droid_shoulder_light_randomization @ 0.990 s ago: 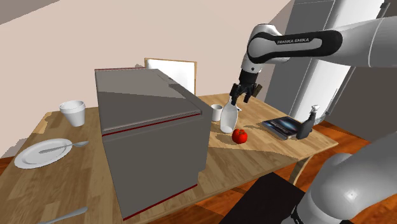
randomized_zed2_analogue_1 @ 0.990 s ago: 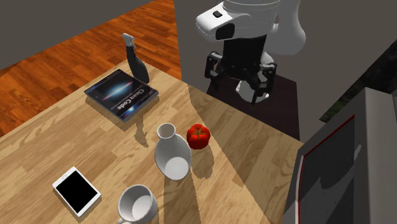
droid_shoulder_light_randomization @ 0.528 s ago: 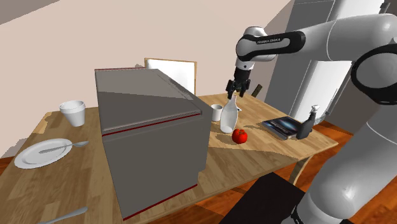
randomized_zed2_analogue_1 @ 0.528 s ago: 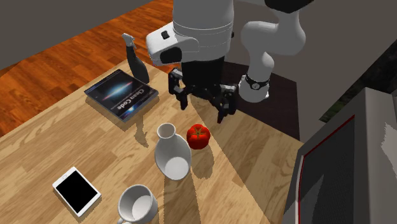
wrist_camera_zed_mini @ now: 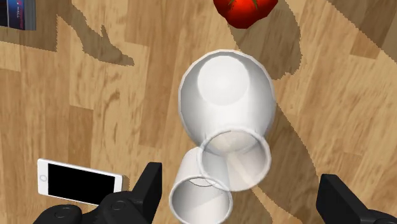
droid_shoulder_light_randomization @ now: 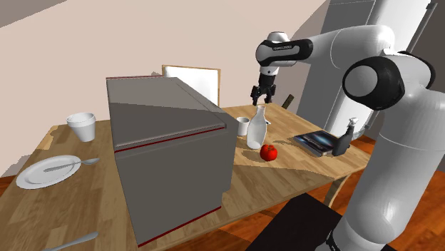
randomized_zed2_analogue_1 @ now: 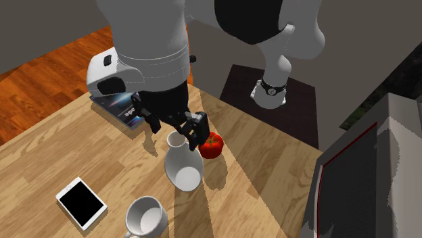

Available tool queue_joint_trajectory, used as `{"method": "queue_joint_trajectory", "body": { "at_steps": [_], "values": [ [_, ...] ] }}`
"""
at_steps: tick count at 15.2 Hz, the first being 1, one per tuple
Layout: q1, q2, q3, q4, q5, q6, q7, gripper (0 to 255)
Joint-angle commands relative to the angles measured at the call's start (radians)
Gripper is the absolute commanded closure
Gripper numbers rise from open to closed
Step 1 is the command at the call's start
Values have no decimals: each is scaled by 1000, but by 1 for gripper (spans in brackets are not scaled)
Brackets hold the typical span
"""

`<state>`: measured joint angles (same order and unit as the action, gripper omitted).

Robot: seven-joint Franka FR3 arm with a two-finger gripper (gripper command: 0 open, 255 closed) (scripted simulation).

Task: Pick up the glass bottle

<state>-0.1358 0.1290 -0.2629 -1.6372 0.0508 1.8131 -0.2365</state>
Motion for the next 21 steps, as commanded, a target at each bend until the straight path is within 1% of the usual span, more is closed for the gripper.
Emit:
{"method": "queue_joint_trajectory", "body": {
  "at_steps": [1,6,8,9,18,21],
  "values": [
    [-2,11,-1,-12,1,22,-3,0],
    [-1,14,0,-75,3,89,-5,0],
    [-1,14,0,-82,3,96,-6,0],
    [-1,16,0,-80,4,96,-6,255],
    [-1,14,0,-82,3,96,-6,255],
    [-1,11,-1,-45,2,57,-4,255]
  ]
}}
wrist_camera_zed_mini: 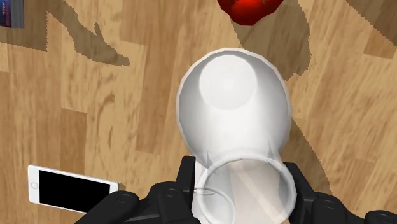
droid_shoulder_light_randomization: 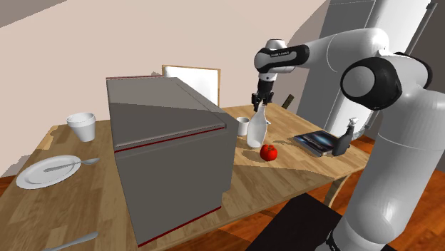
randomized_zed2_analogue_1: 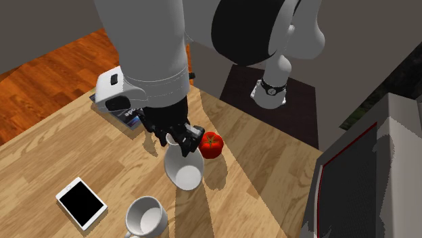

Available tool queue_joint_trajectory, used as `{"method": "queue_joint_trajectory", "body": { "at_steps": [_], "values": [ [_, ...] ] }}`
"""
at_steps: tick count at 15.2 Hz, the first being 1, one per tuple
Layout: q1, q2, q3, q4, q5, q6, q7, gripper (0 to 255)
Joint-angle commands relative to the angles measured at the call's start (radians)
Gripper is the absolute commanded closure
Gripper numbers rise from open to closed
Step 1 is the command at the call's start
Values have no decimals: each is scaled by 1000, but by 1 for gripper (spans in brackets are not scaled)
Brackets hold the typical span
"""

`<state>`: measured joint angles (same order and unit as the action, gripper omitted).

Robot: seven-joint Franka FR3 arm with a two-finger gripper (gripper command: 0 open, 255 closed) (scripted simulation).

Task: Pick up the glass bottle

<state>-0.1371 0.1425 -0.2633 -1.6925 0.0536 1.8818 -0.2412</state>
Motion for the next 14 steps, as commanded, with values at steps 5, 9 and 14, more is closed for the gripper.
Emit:
{"method": "queue_joint_trajectory", "body": {
  "at_steps": [5,9,14],
  "values": [
    [-1,-2,-1,77,-2,-79,2,255],
    [-3,2,-2,136,-1,-134,2,255],
    [-5,9,-3,187,1,-179,2,255]
  ]
}}
